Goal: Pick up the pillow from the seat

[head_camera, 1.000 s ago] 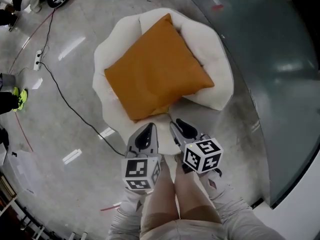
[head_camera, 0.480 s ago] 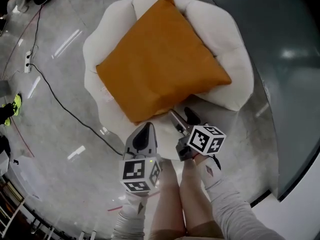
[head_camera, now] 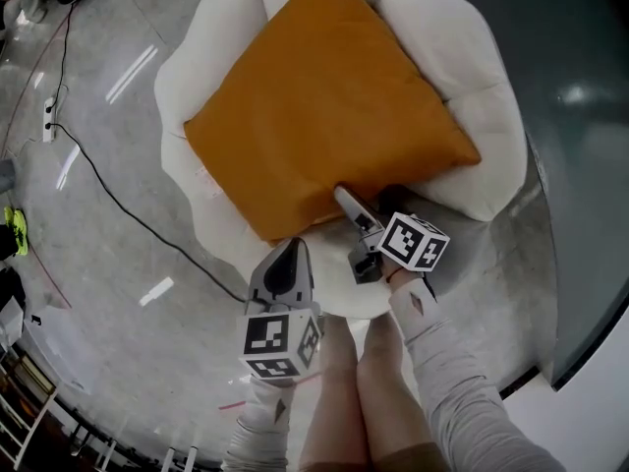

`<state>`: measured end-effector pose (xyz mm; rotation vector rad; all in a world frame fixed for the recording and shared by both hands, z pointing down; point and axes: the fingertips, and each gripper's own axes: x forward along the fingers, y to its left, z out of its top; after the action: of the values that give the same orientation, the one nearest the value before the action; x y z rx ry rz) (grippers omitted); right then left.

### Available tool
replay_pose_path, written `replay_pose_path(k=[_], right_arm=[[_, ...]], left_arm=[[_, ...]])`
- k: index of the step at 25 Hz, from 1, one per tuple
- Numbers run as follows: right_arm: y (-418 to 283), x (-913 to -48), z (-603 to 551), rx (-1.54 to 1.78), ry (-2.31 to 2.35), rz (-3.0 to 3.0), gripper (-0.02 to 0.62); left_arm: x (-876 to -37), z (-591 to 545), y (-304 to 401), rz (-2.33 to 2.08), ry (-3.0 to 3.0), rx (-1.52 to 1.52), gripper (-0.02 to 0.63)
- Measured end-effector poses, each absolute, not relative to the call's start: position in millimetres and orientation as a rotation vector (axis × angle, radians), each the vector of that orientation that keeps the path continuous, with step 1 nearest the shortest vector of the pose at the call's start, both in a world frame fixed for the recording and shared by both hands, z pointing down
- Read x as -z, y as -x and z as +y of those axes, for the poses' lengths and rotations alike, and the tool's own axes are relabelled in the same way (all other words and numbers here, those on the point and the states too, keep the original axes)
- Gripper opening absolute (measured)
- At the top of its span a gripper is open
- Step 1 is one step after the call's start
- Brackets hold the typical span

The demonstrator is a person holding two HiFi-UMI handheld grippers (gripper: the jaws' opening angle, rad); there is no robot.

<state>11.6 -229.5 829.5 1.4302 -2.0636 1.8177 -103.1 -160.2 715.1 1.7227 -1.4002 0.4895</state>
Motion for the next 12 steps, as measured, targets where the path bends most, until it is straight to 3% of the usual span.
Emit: replay_pose_path(k=[12], right_arm=[[19.4, -841.6, -261.0, -1.803, -1.143, -2.353, 0.575]], left_arm=[[-739.9, -155.3, 96.0, -1.357, -1.701, -0.487, 0.0]])
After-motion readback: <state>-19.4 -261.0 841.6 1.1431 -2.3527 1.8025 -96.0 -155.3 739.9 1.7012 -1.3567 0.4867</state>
